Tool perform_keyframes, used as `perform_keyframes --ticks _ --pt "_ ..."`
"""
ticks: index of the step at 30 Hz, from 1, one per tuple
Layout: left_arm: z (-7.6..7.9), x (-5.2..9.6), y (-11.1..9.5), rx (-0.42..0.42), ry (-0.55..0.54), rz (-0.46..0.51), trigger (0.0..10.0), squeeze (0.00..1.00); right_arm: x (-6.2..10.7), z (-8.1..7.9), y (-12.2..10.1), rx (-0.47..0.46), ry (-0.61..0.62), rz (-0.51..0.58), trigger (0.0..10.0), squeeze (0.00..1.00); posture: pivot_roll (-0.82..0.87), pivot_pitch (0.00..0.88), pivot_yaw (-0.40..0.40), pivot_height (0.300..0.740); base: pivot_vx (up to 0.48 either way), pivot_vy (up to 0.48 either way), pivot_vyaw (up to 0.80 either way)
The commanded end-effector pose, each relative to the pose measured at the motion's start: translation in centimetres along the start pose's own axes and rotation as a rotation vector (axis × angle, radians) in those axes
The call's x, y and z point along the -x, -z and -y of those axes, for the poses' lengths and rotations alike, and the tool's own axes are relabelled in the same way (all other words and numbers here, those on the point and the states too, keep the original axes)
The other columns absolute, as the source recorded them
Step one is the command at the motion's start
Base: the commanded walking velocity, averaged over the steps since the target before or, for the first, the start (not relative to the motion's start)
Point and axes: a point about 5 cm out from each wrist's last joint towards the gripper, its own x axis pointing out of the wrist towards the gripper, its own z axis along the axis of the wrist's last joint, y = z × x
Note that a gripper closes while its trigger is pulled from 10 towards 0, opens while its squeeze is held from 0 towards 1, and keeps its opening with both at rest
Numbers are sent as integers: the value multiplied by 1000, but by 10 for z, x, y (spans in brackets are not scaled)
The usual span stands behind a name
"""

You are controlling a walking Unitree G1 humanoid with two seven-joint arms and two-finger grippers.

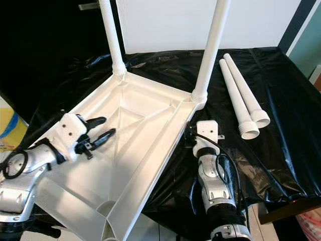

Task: Building children table

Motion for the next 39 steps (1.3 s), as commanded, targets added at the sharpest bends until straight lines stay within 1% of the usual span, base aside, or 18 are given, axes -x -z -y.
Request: perform_keyframes --ticks 1,2,4,5,7,8,13,15,20,22,23,24,27,29,31,33,37,39 --pt "-3 2 11 4 -62 -74 10000 0 1 2 4 9 26 -29 10000 0 -27 68 6 740 0 0 0" --pt "-3 2 11 4 -62 -74 10000 0 1 2 4 9 26 -29 10000 0 -27 68 6 740 0 0 0" --pt "-8 12 27 -38 -85 -209 10000 0 0 3 8 23 39 -60 10000 0 -20 68 -2 740 0 0 0" --pt "-8 12 27 -38 -85 -209 10000 0 0 3 8 23 39 -60 10000 0 -20 68 -2 740 0 0 0" --pt "3 19 33 -33 -13 -268 10000 0 -4 5 12 27 28 -94 10000 0 -13 69 -11 740 0 0 0" --pt "3 19 33 -33 -13 -268 10000 0 -4 5 12 27 28 -94 10000 0 -13 69 -11 740 0 0 0" --pt "25 21 32 1 112 -276 10000 0 -10 3 14 17 -8 -142 10000 0 -2 74 -22 740 0 0 0" --pt "46 19 30 44 213 -267 10000 0 -17 -1 13 11 -44 -165 10000 0 9 80 -36 740 0 0 0" --pt "52 19 29 53 243 -263 10000 0 -19 -3 13 10 -58 -170 10000 0 9 80 -36 740 0 0 0" --pt "79 11 27 91 342 -254 10000 0 -27 -12 10 21 -128 -179 10000 0 13 86 -44 740 0 0 0" --pt "79 11 27 91 342 -254 10000 0 -27 -12 10 21 -128 -179 10000 0 13 86 -44 740 0 0 0" --pt "89 7 26 110 368 -247 10000 0 -31 -17 8 21 -156 -178 10000 0 13 86 -46 740 0 0 0" --pt "89 7 26 110 368 -247 10000 0 -31 -17 8 21 -156 -178 10000 0 13 86 -46 740 0 0 0" --pt "104 -3 22 137 404 -227 10000 0 -38 -30 2 -7 -250 -178 10000 0 14 84 -41 740 0 0 0" --pt "104 -3 22 137 404 -227 10000 0 -38 -30 2 -7 -250 -178 10000 0 14 84 -41 740 0 0 0" --pt "110 -10 19 147 416 -213 10000 0 -42 -41 -2 -46 -322 -174 10000 0 14 85 -41 740 0 0 0" --pt "110 -14 17 147 407 -202 10000 0 -43 -46 -5 -63 -350 -168 10000 0 14 84 -41 740 0 0 0" --pt "106 -28 8 146 353 -153 10000 0 -47 -51 -11 -69 -382 -149 10000 0 14 81 -42 740 0 0 0"
